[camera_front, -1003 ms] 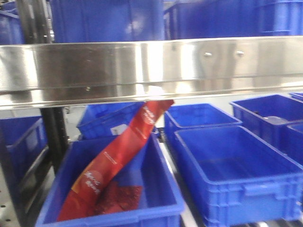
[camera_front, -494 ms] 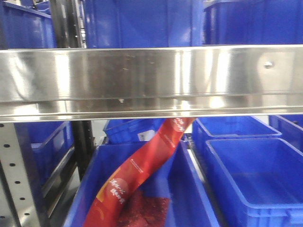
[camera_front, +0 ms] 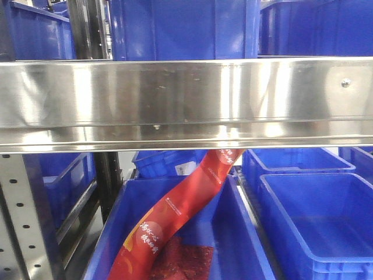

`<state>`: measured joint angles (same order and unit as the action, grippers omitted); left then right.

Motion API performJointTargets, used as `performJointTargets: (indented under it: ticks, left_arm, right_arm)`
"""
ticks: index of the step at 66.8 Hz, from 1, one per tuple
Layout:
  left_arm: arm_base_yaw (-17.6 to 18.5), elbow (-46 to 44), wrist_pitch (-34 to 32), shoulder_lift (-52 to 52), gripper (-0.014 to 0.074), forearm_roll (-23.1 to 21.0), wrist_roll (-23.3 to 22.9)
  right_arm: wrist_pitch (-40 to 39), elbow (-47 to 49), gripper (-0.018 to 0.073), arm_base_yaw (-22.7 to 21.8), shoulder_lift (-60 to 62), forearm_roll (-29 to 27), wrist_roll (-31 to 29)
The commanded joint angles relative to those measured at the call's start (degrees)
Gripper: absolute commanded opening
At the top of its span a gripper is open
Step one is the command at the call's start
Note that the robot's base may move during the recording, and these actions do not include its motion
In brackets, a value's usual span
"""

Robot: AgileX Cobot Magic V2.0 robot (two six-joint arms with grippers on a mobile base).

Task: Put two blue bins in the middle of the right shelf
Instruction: 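Approach the shelf and raise the held bin above the upper rail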

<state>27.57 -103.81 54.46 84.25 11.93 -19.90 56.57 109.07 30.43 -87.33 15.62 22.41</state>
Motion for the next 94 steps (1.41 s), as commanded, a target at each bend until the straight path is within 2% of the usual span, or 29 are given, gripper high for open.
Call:
performJointTargets:
  ticks: [1, 83, 94]
  left_arm:
    - [0.1, -1.0, -4.9, -1.0, -0.0111, -1.1, 0.4]
    - [0.1, -1.0, -5.8, -1.0, -0.0111, -1.1, 0.4]
    - [0.1, -1.0, -5.8, -1.0, -0.0111, -1.2, 0.4]
  right_arm:
    - [-6.0, 1.2, -0.0167, 0.0, 1.2, -0.6, -0.1]
    - [-9.2, 1.2, -0.0167, 0.0, 1.2, -0.6, -0.1]
    - [-6.7, 1.2, -0.0167, 0.0, 0.6, -1.4, -0.1]
